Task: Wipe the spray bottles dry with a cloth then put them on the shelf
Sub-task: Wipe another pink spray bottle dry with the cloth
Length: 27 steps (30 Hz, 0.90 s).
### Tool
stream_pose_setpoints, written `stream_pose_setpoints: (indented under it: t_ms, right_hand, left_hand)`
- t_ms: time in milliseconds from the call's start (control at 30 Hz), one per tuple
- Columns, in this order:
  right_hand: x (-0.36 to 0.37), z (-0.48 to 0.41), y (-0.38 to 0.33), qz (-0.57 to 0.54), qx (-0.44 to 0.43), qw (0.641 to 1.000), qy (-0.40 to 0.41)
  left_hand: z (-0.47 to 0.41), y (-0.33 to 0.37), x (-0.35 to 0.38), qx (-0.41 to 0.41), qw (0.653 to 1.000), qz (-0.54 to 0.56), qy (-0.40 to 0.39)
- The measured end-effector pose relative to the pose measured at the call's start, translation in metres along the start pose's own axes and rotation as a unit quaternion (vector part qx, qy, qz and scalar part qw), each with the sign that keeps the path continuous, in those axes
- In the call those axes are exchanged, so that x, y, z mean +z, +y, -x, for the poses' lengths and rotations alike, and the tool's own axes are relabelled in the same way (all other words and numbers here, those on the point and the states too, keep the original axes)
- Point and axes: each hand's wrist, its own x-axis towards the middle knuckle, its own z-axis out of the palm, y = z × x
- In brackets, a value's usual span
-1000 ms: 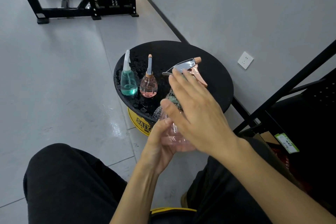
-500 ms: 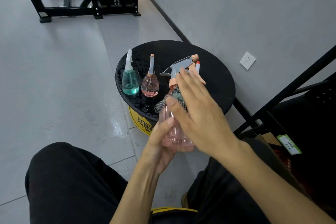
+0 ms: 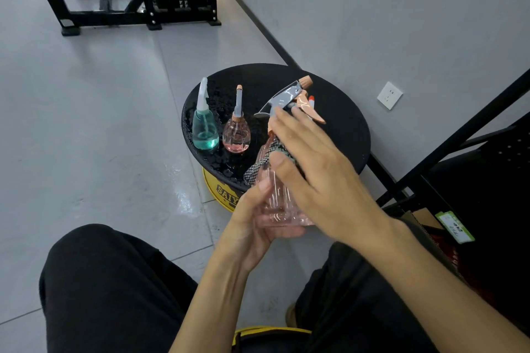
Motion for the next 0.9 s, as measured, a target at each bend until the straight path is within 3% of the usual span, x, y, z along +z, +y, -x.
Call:
stream_pose_setpoints:
  t_ms: [267,467,700,900]
  right_hand:
    - [0.014,0.030,-0.017,0.019,-0.042,0.999,-0.007]
    - [0.003,-0.002,0.001,-0.003,-0.033,0.999,0.009]
    - [0.014,0.011,-0.010,0.023,-0.051,0.998,-0.003]
    - [0.014,0.013,-0.009,0.049,-0.052,0.997,0.000]
  left_hand:
    - [0.002,0.000,-0.001,0.004,0.995,0.100,0.021]
    - [0.002,0.002,0.002,-0.011,0.999,0.030,0.014]
    - [0.001,0.002,-0.002,0.012,0.994,0.080,0.070]
    - [0.000,0.005,-0.001,-0.003,0.997,0.056,0.062]
